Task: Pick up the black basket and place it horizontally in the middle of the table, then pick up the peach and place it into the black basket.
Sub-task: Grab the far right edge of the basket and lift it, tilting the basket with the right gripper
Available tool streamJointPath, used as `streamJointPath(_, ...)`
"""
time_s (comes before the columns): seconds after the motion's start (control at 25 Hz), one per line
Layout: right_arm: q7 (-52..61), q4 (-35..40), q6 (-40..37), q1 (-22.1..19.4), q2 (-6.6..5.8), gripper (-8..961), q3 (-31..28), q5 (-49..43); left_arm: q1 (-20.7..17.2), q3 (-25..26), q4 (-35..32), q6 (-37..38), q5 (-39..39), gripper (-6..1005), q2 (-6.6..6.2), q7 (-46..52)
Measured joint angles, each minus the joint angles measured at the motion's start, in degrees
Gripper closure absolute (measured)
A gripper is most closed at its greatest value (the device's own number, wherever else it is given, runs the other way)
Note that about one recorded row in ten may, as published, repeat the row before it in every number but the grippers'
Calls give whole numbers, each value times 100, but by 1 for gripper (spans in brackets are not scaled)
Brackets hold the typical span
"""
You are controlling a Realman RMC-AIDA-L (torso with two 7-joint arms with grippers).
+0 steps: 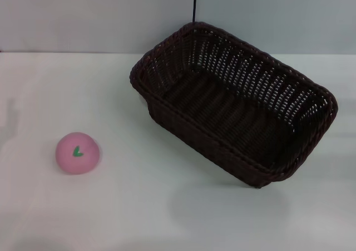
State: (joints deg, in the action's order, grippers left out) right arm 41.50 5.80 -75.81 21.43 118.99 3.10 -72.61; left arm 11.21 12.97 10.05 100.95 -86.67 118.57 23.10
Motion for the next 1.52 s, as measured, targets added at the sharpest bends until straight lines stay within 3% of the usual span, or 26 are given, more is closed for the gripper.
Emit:
streamJointPath(0.32,647,231,-292,-37,-30,261,192,-161,48,-5,-11,-92,-9,273,-3,-180)
streamJointPath(0.44,1397,834,-427,-93,-42,262,594,-571,48,-1,22,-174,-9,273,-1,-128)
streamJointPath(0.52,2201,1437,-508,-122,-52,262,880,-881,50,-8,26,-223,-9,274,-2,-107)
streamJointPath(0.56,3064,2128,-616,-154,-60,262,1136,-1246,54,-20,31,-271,-13,274,-2,-59)
streamJointPath(0.6,3064,2128,-616,-154,-60,262,1136,-1246,54,-20,31,-271,-13,274,-2,-59)
streamJointPath(0.68,3838,2830,-788,-173,-94,262,1329,-1696,58,-24,33,-334,-16,275,-1,-9)
streamJointPath(0.76,4967,3878,-1124,-114,-209,262,1491,-2482,70,-26,33,-443,-16,275,0,16)
streamJointPath(0.8,4967,3878,-1124,-114,-209,262,1491,-2482,70,-26,33,-443,-16,275,0,16)
streamJointPath(0.92,6036,4780,-1612,126,-439,262,1621,-3467,93,-40,32,-535,-17,276,0,23)
streamJointPath(0.96,6778,5231,-2010,416,-612,262,1635,-4147,102,-52,32,-568,-19,276,0,25)
streamJointPath(1.0,6778,5231,-2010,416,-612,263,1635,-4147,102,-52,32,-568,-19,276,0,25)
streamJointPath(1.08,7728,5684,-2607,909,-805,263,1609,-5088,107,-60,31,-585,-23,277,0,27)
streamJointPath(1.36,9239,6140,-3321,1622,-985,263,1809,-6429,81,-60,15,-625,-27,278,-2,212)
streamJointPath(1.52,9376,6136,-3421,1765,-1022,263,1958,-6682,76,-59,-19,-631,-26,279,-6,262)
